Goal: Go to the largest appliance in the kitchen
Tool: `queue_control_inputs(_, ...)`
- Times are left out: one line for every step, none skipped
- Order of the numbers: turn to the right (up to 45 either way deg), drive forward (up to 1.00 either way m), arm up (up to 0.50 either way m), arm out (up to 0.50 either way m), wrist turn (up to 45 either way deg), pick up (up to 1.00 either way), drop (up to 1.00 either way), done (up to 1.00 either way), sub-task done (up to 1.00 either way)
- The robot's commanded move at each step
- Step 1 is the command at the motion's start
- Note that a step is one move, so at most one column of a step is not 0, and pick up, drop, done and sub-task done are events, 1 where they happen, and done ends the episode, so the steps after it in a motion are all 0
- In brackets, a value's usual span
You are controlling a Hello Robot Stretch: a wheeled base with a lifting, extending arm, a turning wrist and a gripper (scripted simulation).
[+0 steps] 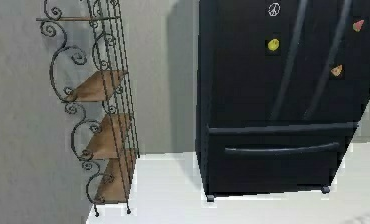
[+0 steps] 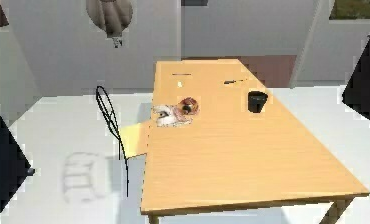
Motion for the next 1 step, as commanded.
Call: queue_control_inputs(0.0, 0.20, 0.00, 0.00, 0.0, 0.00, 0.00, 0.00, 0.00)
